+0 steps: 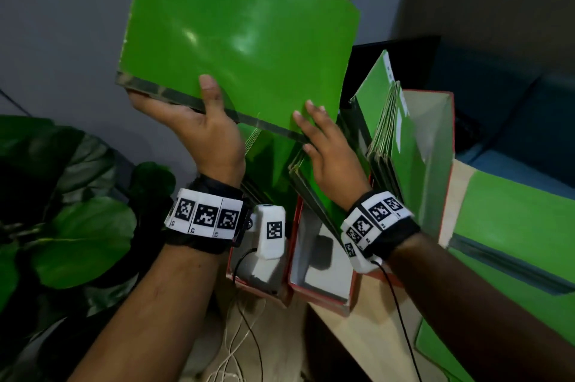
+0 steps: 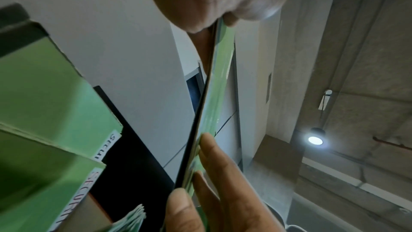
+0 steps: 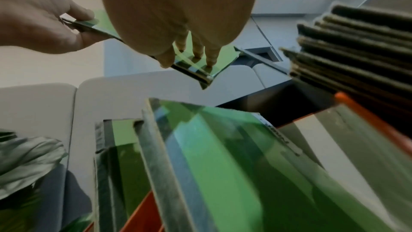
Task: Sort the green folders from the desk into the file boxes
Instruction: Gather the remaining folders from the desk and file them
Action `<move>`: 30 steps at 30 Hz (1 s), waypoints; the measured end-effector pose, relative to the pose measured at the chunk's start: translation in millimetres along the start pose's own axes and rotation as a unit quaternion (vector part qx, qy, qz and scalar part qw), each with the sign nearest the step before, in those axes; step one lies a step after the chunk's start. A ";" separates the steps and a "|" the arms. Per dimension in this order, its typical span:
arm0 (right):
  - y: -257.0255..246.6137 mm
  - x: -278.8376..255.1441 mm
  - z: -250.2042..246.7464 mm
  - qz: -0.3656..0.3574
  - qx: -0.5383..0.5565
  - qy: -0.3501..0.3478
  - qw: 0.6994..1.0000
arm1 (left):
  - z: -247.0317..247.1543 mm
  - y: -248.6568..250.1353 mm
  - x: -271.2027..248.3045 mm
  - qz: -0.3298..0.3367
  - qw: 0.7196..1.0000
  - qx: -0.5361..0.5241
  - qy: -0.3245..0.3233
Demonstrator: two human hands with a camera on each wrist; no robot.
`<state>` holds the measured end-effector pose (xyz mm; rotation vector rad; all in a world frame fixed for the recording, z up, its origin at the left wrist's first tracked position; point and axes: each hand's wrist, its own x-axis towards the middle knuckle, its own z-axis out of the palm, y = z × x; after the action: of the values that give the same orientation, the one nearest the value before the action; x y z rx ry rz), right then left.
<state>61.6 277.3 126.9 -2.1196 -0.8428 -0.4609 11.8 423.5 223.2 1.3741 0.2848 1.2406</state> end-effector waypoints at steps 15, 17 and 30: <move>7.7 -58.2 30.5 0.172 -0.047 -0.141 0.974 | 4.1 -37.7 -52.4 -0.009 0.978 0.107 -0.177; 7.5 -57.6 26.5 0.191 -0.072 -0.171 0.964 | 4.6 -42.4 -53.2 0.006 0.974 0.109 -0.198; 15.3 -72.0 30.9 0.239 -0.159 -0.289 0.913 | 2.3 -90.4 -75.1 -0.072 0.907 0.282 -0.305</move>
<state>22.2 264.7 58.5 -2.7158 -0.5352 0.3331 27.5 388.0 112.2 2.1217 0.3067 0.5609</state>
